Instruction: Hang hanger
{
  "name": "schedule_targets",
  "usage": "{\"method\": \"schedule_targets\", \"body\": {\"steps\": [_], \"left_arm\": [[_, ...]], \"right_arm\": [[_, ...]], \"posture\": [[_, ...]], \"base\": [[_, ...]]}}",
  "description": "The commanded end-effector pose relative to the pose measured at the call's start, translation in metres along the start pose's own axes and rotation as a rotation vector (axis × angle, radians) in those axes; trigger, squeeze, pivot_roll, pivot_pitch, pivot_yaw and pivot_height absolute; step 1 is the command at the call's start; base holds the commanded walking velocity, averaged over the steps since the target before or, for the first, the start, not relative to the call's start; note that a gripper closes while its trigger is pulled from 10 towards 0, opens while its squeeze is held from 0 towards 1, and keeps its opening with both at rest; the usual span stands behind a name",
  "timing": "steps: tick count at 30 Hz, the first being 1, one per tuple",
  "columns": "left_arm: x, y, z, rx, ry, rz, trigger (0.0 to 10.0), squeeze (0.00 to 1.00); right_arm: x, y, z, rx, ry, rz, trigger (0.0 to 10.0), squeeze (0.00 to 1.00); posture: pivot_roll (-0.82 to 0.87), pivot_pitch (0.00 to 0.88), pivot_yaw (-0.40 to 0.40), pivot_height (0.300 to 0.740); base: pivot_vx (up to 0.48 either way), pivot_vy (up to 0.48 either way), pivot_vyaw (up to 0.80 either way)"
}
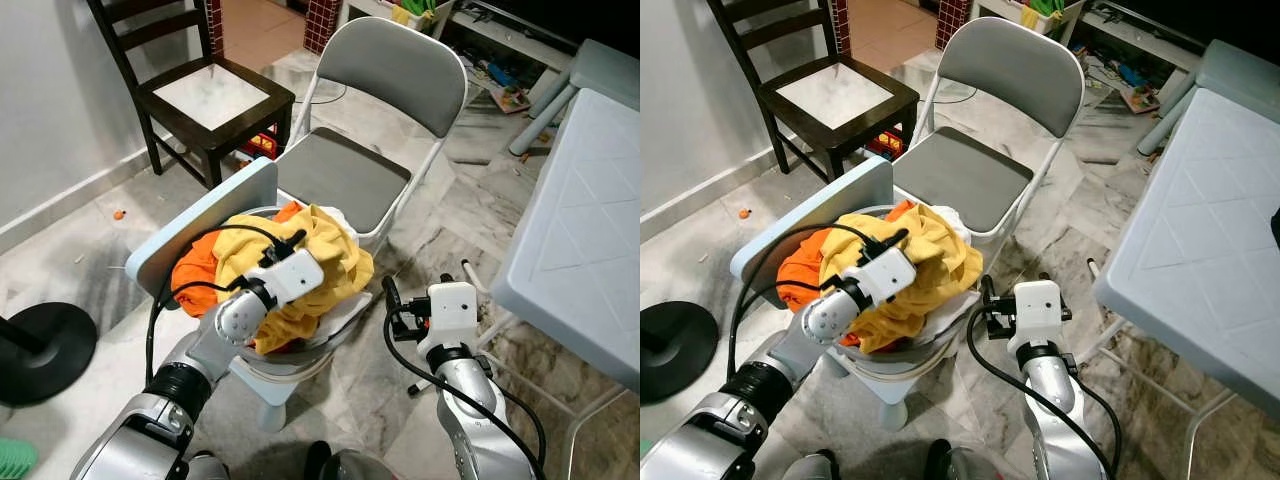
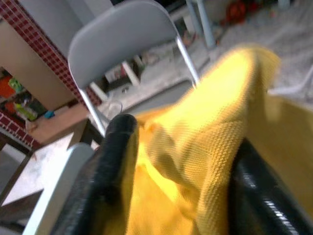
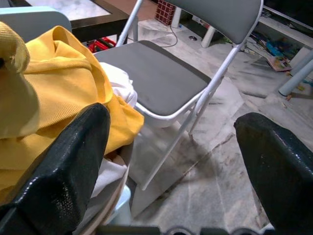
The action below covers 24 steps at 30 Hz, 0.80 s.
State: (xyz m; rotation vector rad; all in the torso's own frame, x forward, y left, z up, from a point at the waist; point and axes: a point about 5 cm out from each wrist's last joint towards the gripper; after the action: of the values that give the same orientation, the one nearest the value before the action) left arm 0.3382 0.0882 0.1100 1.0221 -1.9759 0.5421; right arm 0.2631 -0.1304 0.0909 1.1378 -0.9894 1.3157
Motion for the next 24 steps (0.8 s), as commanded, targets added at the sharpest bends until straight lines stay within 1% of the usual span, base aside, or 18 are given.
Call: {"method": "schedule_targets", "body": {"steps": [1,3,4,8,9,12,13,14,15,18,19,22,24], "left_arm": [[0.006,0.003,0.011,-0.050,0.014,0.058,10.0,1.00],[0.008,0.007,0.013,-0.059,0.019,0.082,10.0,1.00],[0.010,0.012,0.015,-0.063,0.043,0.103,10.0,1.00],[0.011,0.017,0.018,-0.076,0.065,0.122,10.0,1.00],[0.010,0.024,0.020,-0.088,0.088,0.132,10.0,1.00],[0.001,0.037,0.024,-0.113,0.097,0.111,10.0,1.00],[-0.007,0.046,0.028,-0.151,0.093,0.084,10.0,1.00],[-0.007,0.046,0.028,-0.151,0.093,0.084,10.0,1.00],[-0.013,0.052,0.032,-0.184,0.093,0.052,10.0,1.00],[-0.022,0.056,0.037,-0.217,0.088,-0.002,10.0,1.00],[-0.024,0.056,0.036,-0.212,0.094,-0.022,10.0,1.00],[-0.025,0.056,0.036,-0.227,0.085,-0.029,10.0,1.00],[-0.026,0.055,0.037,-0.252,0.057,-0.035,10.0,1.00]], "right_arm": [[-0.008,0.002,0.003,-0.008,0.006,-0.035,10.0,0.00],[-0.008,0.001,0.003,-0.005,0.006,-0.034,10.0,0.00],[-0.008,0.001,0.002,-0.001,0.006,-0.034,10.0,0.00],[-0.008,0.001,0.001,0.002,0.006,-0.034,10.0,0.00],[-0.008,0.000,0.000,0.006,0.006,-0.035,10.0,0.00],[-0.008,0.000,-0.001,0.009,0.004,-0.036,10.0,0.00],[-0.009,0.000,-0.001,0.011,0.004,-0.038,10.0,0.00],[-0.009,0.000,-0.001,0.011,0.004,-0.038,10.0,0.00],[-0.009,0.000,-0.001,0.012,0.004,-0.038,10.0,0.00],[-0.010,0.000,0.000,0.012,0.005,-0.040,10.0,0.00],[-0.010,0.000,0.000,0.010,0.005,-0.040,10.0,0.00],[-0.010,0.000,0.001,0.008,0.006,-0.040,10.0,0.00],[-0.010,0.000,0.000,0.007,0.006,-0.040,10.0,0.00]], "posture": [[0.16,0.192,-0.169,0.740],[0.16,0.193,-0.170,0.740],[0.16,0.194,-0.171,0.740],[0.16,0.196,-0.171,0.740],[0.17,0.196,-0.169,0.740],[0.17,0.195,-0.170,0.740],[0.17,0.196,-0.170,0.740],[0.17,0.196,-0.170,0.740],[0.17,0.196,-0.169,0.740],[0.17,0.194,-0.167,0.740],[0.17,0.194,-0.166,0.740],[0.17,0.193,-0.166,0.740],[0.17,0.192,-0.166,0.740]], "base": [[0.000,0.000,0.00],[0.000,0.000,0.00],[0.000,0.000,0.00],[0.000,0.000,0.00],[0.000,0.000,0.00],[0.000,0.000,0.00],[0.000,0.000,0.00],[0.000,0.000,0.00],[0.000,0.000,0.00],[0.000,0.000,0.00],[0.000,0.000,0.00],[0.000,0.000,0.00],[0.000,0.000,0.00]]}}
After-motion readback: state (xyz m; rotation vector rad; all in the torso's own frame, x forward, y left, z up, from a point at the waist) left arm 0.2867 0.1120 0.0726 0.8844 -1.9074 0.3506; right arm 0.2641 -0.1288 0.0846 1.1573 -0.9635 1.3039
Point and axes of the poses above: a point about 5 cm out from each wrist's last joint towards the gripper, its own y axis pointing back from the gripper into the wrist, its own x axis along the axis of the wrist's last joint, z = x × y, and after that the axes turned 7 degrees about y, right-handed
